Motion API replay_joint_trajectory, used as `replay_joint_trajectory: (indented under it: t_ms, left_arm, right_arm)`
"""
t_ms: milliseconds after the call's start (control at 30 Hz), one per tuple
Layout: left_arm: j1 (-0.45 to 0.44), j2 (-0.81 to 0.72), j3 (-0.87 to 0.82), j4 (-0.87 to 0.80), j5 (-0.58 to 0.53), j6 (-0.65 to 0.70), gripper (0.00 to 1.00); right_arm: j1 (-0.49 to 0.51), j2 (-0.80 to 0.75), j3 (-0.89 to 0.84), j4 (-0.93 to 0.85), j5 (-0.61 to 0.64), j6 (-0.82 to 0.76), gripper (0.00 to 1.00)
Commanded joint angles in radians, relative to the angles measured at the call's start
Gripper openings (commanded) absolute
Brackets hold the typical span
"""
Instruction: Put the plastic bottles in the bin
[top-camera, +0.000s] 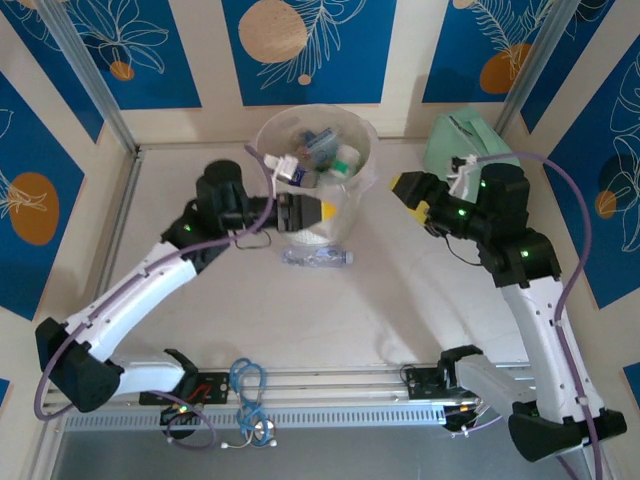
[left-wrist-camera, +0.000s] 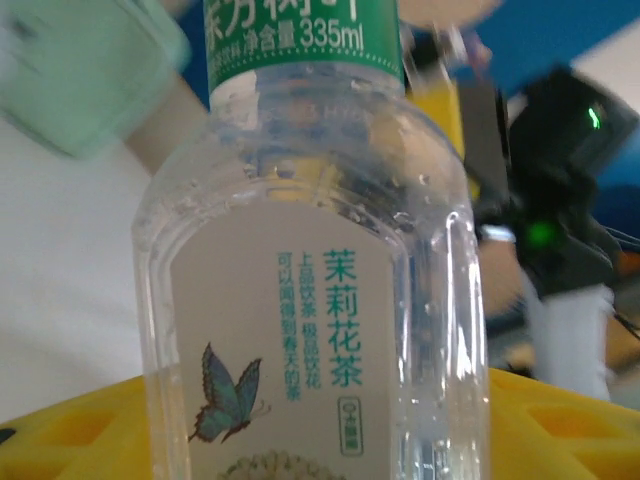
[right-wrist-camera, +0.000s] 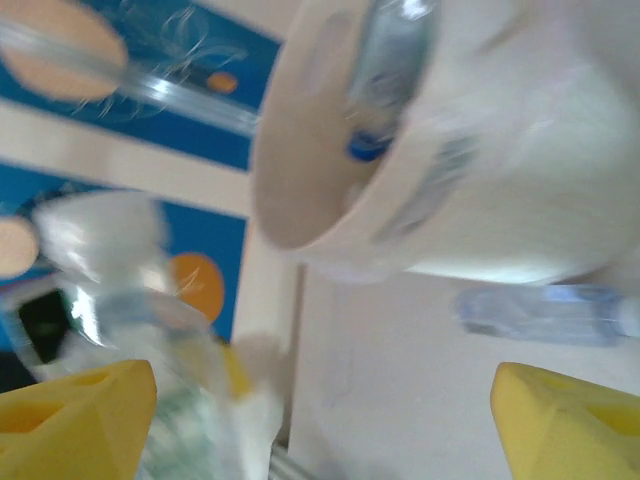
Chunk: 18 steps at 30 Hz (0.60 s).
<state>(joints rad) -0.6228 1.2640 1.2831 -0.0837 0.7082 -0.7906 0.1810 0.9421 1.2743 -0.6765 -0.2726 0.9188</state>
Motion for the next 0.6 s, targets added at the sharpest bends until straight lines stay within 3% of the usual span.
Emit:
replay_joint_trajectory:
  t_ms: [0,100,233,367,567]
  left_arm:
    - [0.048,0.062,0.252,-0.401,-0.304,0.26,0.62]
    - [0.064,0.19,0.494,-0.618,-0.548,0.33,0.6]
    - [0.084,0.345,0.705,-0.734,-0.658,0.352,0.61]
    - [0.087,0.467,0.85,-0.82,-0.687,0.368,0.61]
    - [0.089,0.534,0.902,-0.894,-0.728,0.386,0.63]
  right_arm:
    - [-0.031,-0.044,-0.01,-0.152,0.059,-0.038,0.87]
    - [-0.031,-0.08,-0.056,-0.162,0.056,-0.029,0.86]
    - [-0.031,-0.123,-0.094,-0.178,0.064,-0.022,0.86]
    - [-0.032,-0.143,-0.095,-0.205,0.073,-0.03,0.85]
    - [-0.032,-0.147,-0.084,-0.23,0.082,-0.044,0.85]
